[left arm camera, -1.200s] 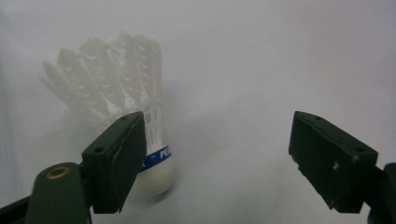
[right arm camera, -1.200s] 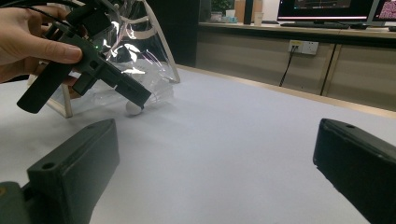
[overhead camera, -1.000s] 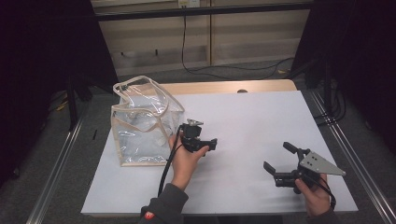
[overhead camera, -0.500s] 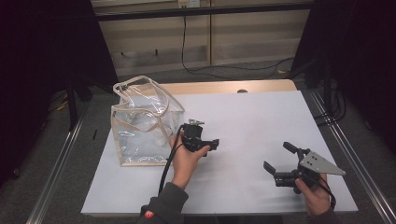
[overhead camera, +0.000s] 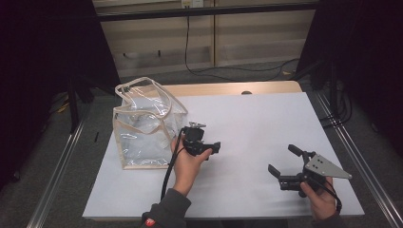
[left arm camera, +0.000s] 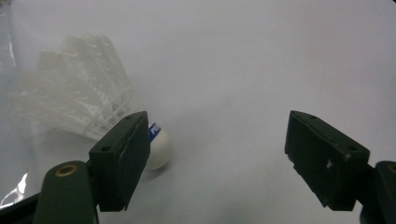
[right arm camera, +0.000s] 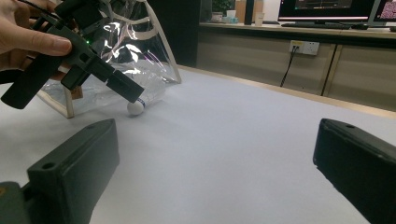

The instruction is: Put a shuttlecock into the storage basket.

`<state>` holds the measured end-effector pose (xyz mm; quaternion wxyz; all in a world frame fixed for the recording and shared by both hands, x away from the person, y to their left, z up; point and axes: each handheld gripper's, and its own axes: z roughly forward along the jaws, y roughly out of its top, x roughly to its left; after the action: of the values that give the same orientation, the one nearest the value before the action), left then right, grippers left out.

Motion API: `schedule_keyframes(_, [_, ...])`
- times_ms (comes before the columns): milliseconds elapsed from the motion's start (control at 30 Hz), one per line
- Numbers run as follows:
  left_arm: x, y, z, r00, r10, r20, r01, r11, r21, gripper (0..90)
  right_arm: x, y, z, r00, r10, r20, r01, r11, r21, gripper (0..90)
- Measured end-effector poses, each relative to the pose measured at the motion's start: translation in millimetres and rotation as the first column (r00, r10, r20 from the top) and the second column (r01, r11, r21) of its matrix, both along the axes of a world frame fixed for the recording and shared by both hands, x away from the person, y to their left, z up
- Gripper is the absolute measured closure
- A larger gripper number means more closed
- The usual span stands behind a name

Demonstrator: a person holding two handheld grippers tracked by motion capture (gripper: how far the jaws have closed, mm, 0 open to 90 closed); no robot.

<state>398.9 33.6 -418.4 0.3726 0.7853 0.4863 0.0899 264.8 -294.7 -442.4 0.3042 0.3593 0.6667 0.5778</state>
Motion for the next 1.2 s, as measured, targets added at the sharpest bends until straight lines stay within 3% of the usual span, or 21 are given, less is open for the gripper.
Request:
schedule_keyframes(200, [2.3, 0.4, -8.1, 0.9993, 0.036, -0.003, -0.036, 0.9989, 0.03, 23.8, -0.5, 1.6, 0.0, 1.0, 0.005, -0.003, -0.005, 1.0, -0.003, 0.3])
schedule_keyframes(333, [9.8, -5.5, -17.4, 0.9974, 0.061, 0.038, -0.063, 0.9969, 0.047, 25.9, 0.0, 1.8, -0.1, 1.0, 0.009, -0.002, -0.009, 1.0, 0.005, 0.3])
schedule_keyframes(500, [19.3, -12.3, -33.6, 0.9989, 0.028, 0.038, -0.031, 0.9962, 0.082, 40.5, 0.0, -0.4, -0.4, 1.0, 0.008, -0.004, -0.008, 1.0, 0.009, 0.3])
schedule_keyframes(533, [20.6, -13.2, -34.1, 0.9984, 0.006, 0.056, -0.01, 0.9973, 0.073, 40.4, -0.1, -0.8, -0.3, 1.0, 0.005, -0.004, -0.005, 1.0, 0.009, 0.3])
schedule_keyframes(600, [21.5, -14.4, -34.3, 0.9976, -0.019, 0.067, 0.014, 0.9972, 0.074, 50.7, 0.3, -1.7, -0.6, 1.0, 0.004, -0.003, -0.004, 1.0, 0.008, 0.3])
schedule_keyframes(633, [21.6, -14.9, -34.8, 0.9983, -0.021, 0.054, 0.019, 0.9988, 0.045, 60.7, 0.5, -2.0, -0.7, 1.0, 0.003, -0.002, -0.003, 1.0, 0.008, 0.3])
schedule_keyframes(700, [21.8, -14.4, -34.4, 0.998, -0.035, 0.052, 0.032, 0.9978, 0.059, 65.1, 0.7, -1.9, -0.6, 1.0, 0.003, 0.0, -0.002, 1.0, 0.008, 0.3])
schedule_keyframes(767, [22.5, -13.0, -32.7, 0.9986, -0.043, 0.032, 0.041, 0.9975, 0.057, 65.4, 0.5, -1.5, -0.5, 1.0, 0.002, -0.002, -0.002, 1.0, 0.006, 0.3])
schedule_keyframes(833, [22.5, -11.9, -31.7, 0.9987, -0.05, 0.009, 0.05, 0.9983, 0.029, 65.6, 0.6, -1.3, -0.9, 1.0, 0.005, -0.002, -0.005, 1.0, 0.004, 0.3])
schedule_keyframes(900, [21.3, -12.1, -30.7, 0.9989, -0.046, 0.008, 0.046, 0.9987, 0.023, 65.6, 0.6, -1.4, -0.8, 1.0, 0.004, -0.002, -0.004, 1.0, 0.004, 0.3])
schedule_keyframes(1200, [16.1, -9.4, -20.4, 0.9932, -0.11, -0.038, 0.11, 0.9939, -0.013, 65.7, 0.4, -2.0, -0.4, 1.0, 0.002, 0.0, -0.002, 1.0, 0.006, 0.3])
